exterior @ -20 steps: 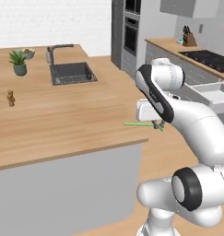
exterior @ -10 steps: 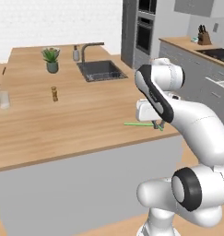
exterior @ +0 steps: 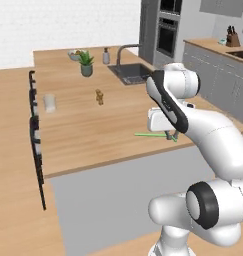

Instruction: Take a straw from the drawer in front and place it inside the glass cup on the dining counter.

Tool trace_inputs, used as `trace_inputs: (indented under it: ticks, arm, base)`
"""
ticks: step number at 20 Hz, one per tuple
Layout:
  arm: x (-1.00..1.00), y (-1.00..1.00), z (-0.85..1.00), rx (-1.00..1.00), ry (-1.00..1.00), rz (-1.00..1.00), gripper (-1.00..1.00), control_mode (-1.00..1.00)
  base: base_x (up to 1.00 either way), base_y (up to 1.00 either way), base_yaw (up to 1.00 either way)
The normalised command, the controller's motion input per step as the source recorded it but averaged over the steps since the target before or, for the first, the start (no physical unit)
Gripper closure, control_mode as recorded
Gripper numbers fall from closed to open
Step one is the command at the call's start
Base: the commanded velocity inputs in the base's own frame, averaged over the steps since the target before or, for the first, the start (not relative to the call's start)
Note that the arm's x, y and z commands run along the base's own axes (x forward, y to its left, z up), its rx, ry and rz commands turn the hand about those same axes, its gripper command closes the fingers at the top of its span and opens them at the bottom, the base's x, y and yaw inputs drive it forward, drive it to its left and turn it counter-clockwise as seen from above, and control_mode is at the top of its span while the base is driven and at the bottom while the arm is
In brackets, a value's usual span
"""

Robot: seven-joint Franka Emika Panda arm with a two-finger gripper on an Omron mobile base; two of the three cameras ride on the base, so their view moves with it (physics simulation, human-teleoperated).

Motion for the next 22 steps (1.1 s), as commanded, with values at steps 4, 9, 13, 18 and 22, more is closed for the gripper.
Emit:
trace_inputs:
  ticks: [4,9,13,18,22]
  arm:
    - [0.0,0.0,0.0,0.0,0.0,0.0,1.0,1.0]
    - [0.0,0.0,0.0,0.0,0.0,0.0,1.0,1.0]
    - [0.0,0.0,0.0,0.0,0.0,0.0,1.0,1.0]
    - [0.0,0.0,0.0,0.0,0.0,0.0,1.0,1.0]
    - [0.0,0.0,0.0,0.0,0.0,0.0,1.0,1.0]
  base:
    - [-0.08,1.0,-0.09]
    - [-0.08,1.0,-0.1]
    - [-0.04,1.0,-0.12]
    - [0.0,1.0,-0.22]
    - [0.0,1.0,-0.41]
